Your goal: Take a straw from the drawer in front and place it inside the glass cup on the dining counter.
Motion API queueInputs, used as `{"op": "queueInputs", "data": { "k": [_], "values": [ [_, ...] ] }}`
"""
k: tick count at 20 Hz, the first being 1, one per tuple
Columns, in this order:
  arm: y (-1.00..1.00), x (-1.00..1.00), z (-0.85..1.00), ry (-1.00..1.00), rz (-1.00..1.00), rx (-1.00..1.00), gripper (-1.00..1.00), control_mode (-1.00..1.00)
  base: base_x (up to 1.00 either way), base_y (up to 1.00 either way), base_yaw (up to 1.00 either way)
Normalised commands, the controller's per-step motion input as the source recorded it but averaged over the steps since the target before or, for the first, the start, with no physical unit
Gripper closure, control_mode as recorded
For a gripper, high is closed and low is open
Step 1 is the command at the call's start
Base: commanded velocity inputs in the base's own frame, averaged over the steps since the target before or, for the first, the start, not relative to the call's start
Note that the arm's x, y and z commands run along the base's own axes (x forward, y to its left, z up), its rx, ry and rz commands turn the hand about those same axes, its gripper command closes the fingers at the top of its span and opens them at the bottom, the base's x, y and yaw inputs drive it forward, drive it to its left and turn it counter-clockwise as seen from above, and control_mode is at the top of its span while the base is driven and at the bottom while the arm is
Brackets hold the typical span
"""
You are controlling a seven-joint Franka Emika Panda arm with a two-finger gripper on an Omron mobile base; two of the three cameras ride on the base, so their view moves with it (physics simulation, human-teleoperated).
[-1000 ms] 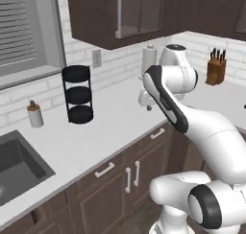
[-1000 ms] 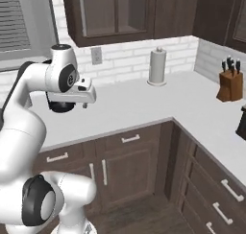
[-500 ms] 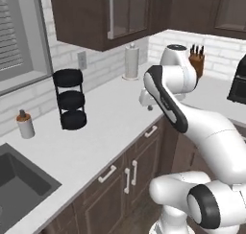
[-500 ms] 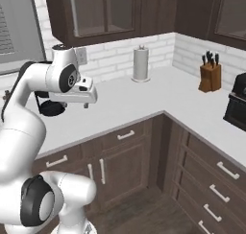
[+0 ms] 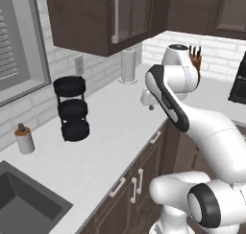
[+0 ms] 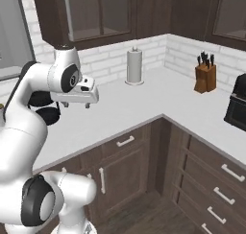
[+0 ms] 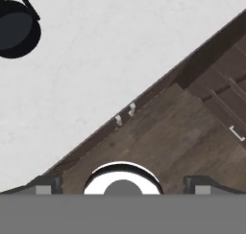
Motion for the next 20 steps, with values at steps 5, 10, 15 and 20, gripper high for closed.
{"op": "queueInputs", "data": {
  "k": [5,10,15,20],
  "values": [
    [0.0,0.0,0.0,0.0,0.0,0.0,-1.0,1.0,0.02,0.26,-0.13],
    [0.0,0.0,0.0,0.0,0.0,0.0,-1.0,1.0,0.12,0.17,-0.15],
    [0.0,0.0,0.0,0.0,0.0,0.0,-1.0,1.0,0.17,0.28,-0.15],
    [0.0,0.0,0.0,0.0,0.0,0.0,-1.0,1.0,0.11,0.23,-0.12]
  ]
}}
